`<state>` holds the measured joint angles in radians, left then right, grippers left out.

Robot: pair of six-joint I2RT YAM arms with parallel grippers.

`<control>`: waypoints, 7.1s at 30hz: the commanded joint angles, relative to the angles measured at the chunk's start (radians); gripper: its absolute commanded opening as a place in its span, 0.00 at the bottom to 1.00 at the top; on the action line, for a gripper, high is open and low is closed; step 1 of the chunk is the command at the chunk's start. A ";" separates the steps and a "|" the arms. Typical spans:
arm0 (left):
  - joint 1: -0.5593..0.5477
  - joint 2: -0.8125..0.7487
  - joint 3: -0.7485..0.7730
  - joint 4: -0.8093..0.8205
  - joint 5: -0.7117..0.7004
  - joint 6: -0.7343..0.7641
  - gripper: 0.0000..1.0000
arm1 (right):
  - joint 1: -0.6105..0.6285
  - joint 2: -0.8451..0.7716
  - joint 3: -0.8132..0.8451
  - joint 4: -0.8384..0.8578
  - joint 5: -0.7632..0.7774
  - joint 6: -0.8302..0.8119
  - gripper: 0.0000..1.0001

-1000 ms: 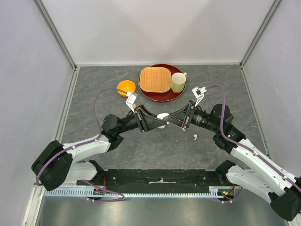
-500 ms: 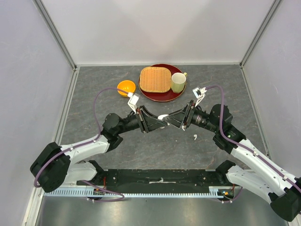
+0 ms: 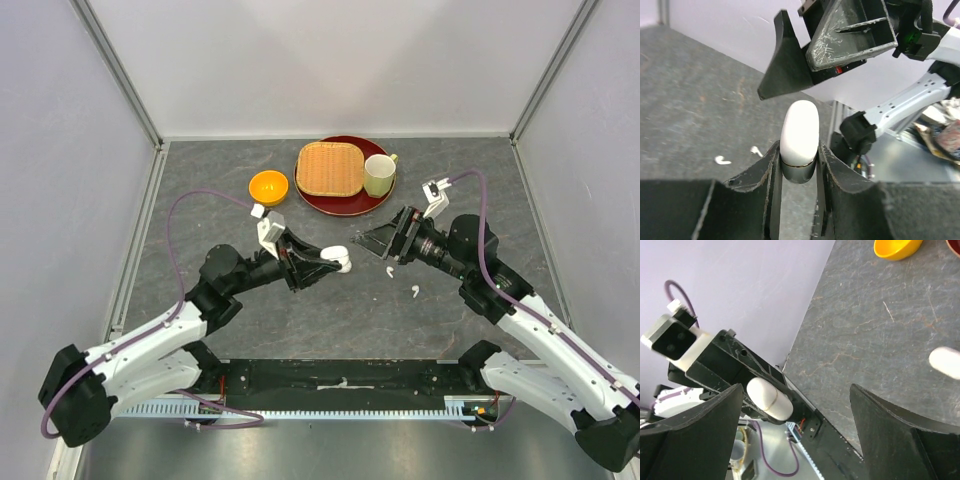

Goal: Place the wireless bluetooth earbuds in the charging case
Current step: Pick up the charging case at the center of the board.

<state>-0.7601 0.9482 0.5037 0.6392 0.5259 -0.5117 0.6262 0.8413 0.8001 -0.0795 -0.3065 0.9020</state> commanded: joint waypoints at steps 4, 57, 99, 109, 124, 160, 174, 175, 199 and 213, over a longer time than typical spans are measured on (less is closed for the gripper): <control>-0.008 -0.095 -0.011 -0.098 -0.138 0.334 0.04 | -0.003 0.042 0.042 -0.031 -0.043 0.208 0.93; -0.113 -0.040 0.013 -0.088 -0.239 0.480 0.04 | 0.000 0.242 -0.113 0.403 -0.341 0.506 0.47; -0.113 -0.056 -0.258 0.545 -0.231 0.447 0.79 | -0.003 0.186 -0.113 0.446 -0.313 0.541 0.00; -0.113 0.014 -0.223 0.588 -0.224 0.501 0.72 | -0.002 0.189 -0.110 0.422 -0.324 0.534 0.00; -0.113 0.095 -0.188 0.625 -0.179 0.486 0.56 | -0.002 0.196 -0.098 0.419 -0.342 0.523 0.00; -0.114 0.221 -0.163 0.751 -0.187 0.437 0.38 | -0.003 0.217 -0.108 0.472 -0.368 0.558 0.00; -0.114 0.224 -0.160 0.784 -0.195 0.421 0.48 | -0.002 0.219 -0.131 0.477 -0.352 0.564 0.00; -0.116 0.227 -0.160 0.784 -0.196 0.417 0.49 | -0.002 0.220 -0.131 0.475 -0.352 0.564 0.00; -0.117 0.268 -0.157 0.861 -0.231 0.352 0.45 | -0.002 0.219 -0.145 0.478 -0.345 0.554 0.01; -0.119 0.253 -0.156 0.864 -0.265 0.358 0.08 | -0.002 0.223 -0.159 0.488 -0.341 0.554 0.06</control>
<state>-0.8742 1.2045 0.3195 1.3121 0.3130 -0.1520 0.6205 1.0645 0.6468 0.3523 -0.6384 1.4452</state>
